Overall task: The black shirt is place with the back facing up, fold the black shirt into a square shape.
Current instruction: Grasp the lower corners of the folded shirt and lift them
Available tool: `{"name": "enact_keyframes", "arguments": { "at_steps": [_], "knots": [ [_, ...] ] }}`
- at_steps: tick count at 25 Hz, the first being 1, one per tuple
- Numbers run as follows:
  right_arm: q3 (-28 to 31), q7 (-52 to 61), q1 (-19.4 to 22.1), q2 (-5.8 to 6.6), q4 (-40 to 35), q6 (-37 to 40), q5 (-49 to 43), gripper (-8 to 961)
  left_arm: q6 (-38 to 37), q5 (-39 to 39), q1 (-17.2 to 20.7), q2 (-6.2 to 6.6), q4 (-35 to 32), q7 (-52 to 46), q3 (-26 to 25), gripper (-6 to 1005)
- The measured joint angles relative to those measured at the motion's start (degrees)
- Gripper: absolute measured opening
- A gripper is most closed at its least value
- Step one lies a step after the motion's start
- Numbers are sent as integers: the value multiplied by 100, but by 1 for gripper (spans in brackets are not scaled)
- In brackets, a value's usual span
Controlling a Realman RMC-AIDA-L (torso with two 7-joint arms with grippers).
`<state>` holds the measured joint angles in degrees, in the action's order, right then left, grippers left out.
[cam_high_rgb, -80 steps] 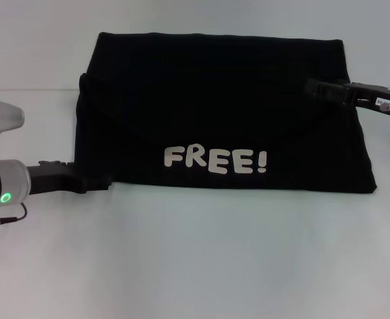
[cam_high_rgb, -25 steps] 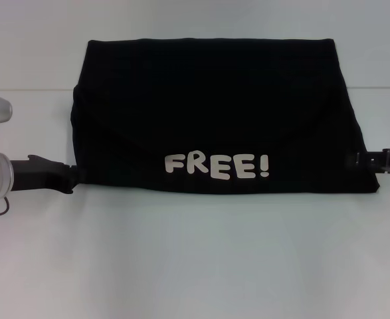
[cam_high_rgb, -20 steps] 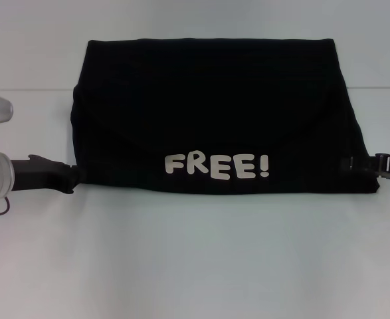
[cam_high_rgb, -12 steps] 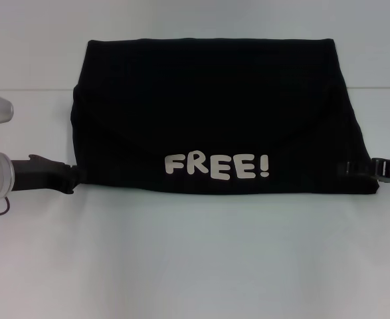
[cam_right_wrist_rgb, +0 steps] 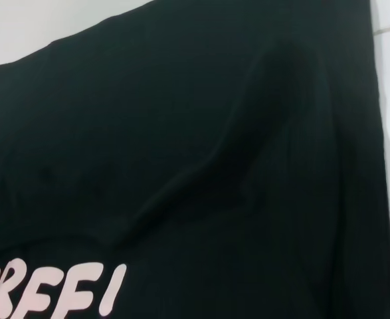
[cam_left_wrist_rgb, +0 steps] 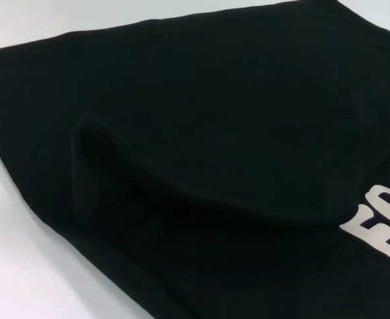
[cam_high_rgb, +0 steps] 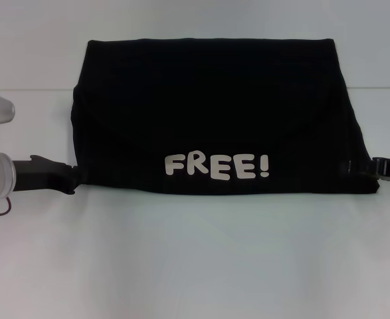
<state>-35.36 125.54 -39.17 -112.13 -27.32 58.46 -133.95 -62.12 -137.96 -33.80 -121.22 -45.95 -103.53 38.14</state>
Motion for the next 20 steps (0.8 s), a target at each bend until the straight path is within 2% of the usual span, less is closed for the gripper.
{"name": "enact_keyframes", "arguments": {
  "at_steps": [6, 10, 15, 20],
  "knots": [
    [-108, -3, 4, -49, 6, 105, 0, 817, 26, 29, -4, -5, 1, 0, -4, 20],
    [-127, -1, 24, -36, -44, 290, 0, 818, 66, 27, -4, -8, 10, 0, -3, 20],
    [-91, -82, 131, 21, -74, 405, 33, 628, 69, 44, -1, -20, 14, 0, 0, 21],
    [-87, -175, 182, 26, -93, 442, 44, 389, 69, 50, 11, -34, 17, 0, 0, 21]
  ]
}}
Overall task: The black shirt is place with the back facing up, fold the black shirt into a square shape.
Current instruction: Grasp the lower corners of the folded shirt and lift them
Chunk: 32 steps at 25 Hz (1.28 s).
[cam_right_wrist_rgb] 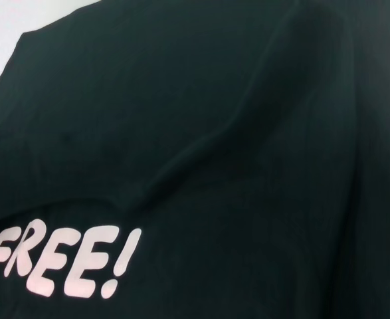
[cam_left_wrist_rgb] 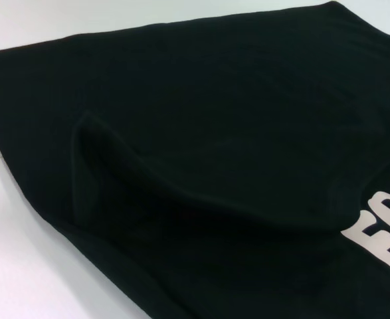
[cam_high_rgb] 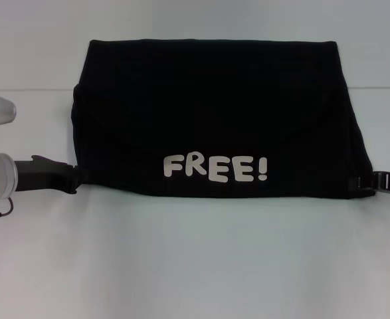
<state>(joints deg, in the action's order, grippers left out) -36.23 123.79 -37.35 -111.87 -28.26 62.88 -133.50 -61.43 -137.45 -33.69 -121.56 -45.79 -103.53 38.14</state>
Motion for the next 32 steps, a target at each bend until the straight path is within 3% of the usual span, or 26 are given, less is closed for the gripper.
{"name": "enact_keyframes", "arguments": {
  "at_steps": [8, 13, 14, 18, 23, 27, 32],
  "knots": [
    [31, -159, 60, 0, 8, 47, 1, 217, 0, 0, 11, -4, 6, -2, -14, 20],
    [422, -655, 202, 39, 3, 498, 18, 74, -178, 1, 48, -13, -46, -180, -29, 20],
    [549, -782, 269, 74, -3, 658, 22, 35, -356, 1, 83, -16, -120, -243, -40, 20],
    [915, -1247, 601, 214, -39, 1341, 25, 35, -1438, 2, 317, -19, -621, -396, -290, 21],
    [1062, -1715, 1050, 371, -115, 2062, 22, 35, -3141, 13, 541, -7, -985, -74, -1038, 20],
    [1115, -2094, 1448, 386, -408, 2749, -1, 35, -4097, 15, 699, 27, -1001, 249, -1490, 20],
    [1114, -2421, 1913, 353, -758, 3507, -105, 36, -4927, -50, 1031, 24, -1037, 479, -1681, 20]
  ]
}}
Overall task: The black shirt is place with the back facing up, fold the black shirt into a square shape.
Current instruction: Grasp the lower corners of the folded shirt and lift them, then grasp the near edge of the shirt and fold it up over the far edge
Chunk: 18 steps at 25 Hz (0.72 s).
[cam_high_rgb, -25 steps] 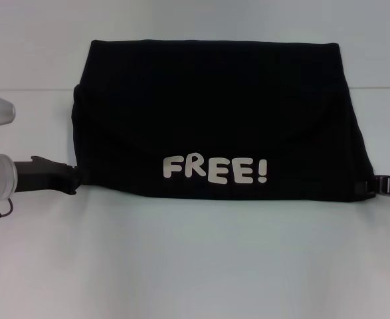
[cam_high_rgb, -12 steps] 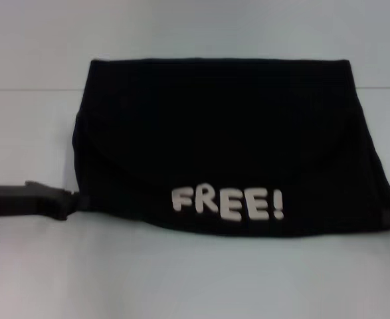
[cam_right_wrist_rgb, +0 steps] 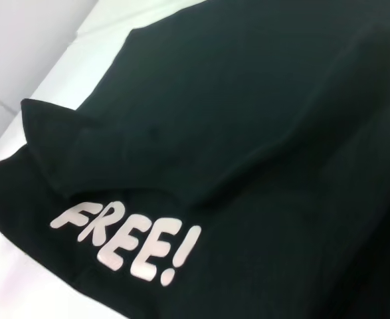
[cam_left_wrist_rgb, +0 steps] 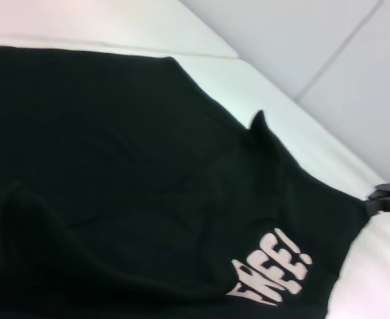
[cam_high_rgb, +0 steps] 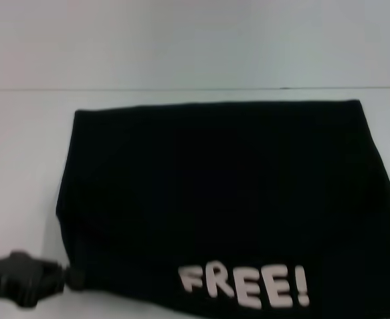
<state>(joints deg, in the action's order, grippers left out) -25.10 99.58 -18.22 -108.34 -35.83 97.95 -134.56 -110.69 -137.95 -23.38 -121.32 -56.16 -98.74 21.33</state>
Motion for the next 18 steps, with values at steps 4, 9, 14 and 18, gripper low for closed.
{"name": "enact_keyframes", "arguments": {
  "at_steps": [4, 9, 14, 18],
  "knots": [
    [99, -197, 317, -14, -88, 290, -101, 36, -233, -148, 273, -51, -12, 64, -7, 20],
    [336, -349, 458, -7, -123, 445, -101, 36, -241, -229, 322, -101, 49, 131, -8, 20],
    [758, -361, 85, 39, -122, 421, -77, 36, 31, -178, -80, -1, 131, -2, -11, 20],
    [1141, -322, -386, 51, -97, 194, -62, 36, 1107, -167, -641, 248, 507, -495, -44, 20]
  ]
}}
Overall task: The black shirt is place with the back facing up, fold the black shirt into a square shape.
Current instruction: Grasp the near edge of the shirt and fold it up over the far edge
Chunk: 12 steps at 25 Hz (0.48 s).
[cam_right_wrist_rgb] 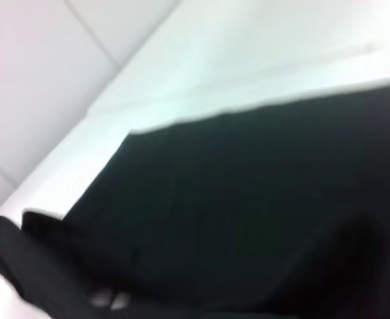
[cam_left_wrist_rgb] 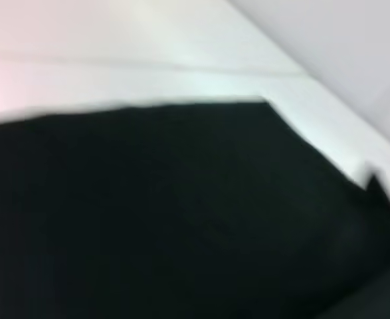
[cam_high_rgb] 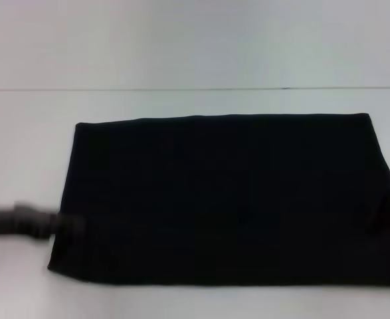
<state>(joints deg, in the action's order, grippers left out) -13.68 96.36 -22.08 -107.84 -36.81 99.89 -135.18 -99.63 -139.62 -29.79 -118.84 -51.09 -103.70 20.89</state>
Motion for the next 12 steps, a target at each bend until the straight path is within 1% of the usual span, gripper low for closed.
{"name": "enact_keyframes", "arguments": {
  "at_steps": [2, 4, 6, 8, 12],
  "knots": [
    [91, 25, -226, 4, 48, -206, 14, 35, 622, -38, -312, 150, 362, -199, 4, 21],
    [163, 68, -468, 1, 119, -498, 22, 34, 1126, -92, -622, 273, 702, -261, 28, 21],
    [196, 231, -691, -10, 223, -937, 25, 34, 1456, -113, -811, 314, 828, -306, 76, 21],
    [174, 442, -882, -17, 383, -1510, 27, 35, 1856, -126, -977, 323, 863, -413, 231, 21],
    [132, 668, -1224, -24, 802, -2432, 27, 35, 2795, -130, -1151, 308, 891, -758, 884, 21]
  ]
}}
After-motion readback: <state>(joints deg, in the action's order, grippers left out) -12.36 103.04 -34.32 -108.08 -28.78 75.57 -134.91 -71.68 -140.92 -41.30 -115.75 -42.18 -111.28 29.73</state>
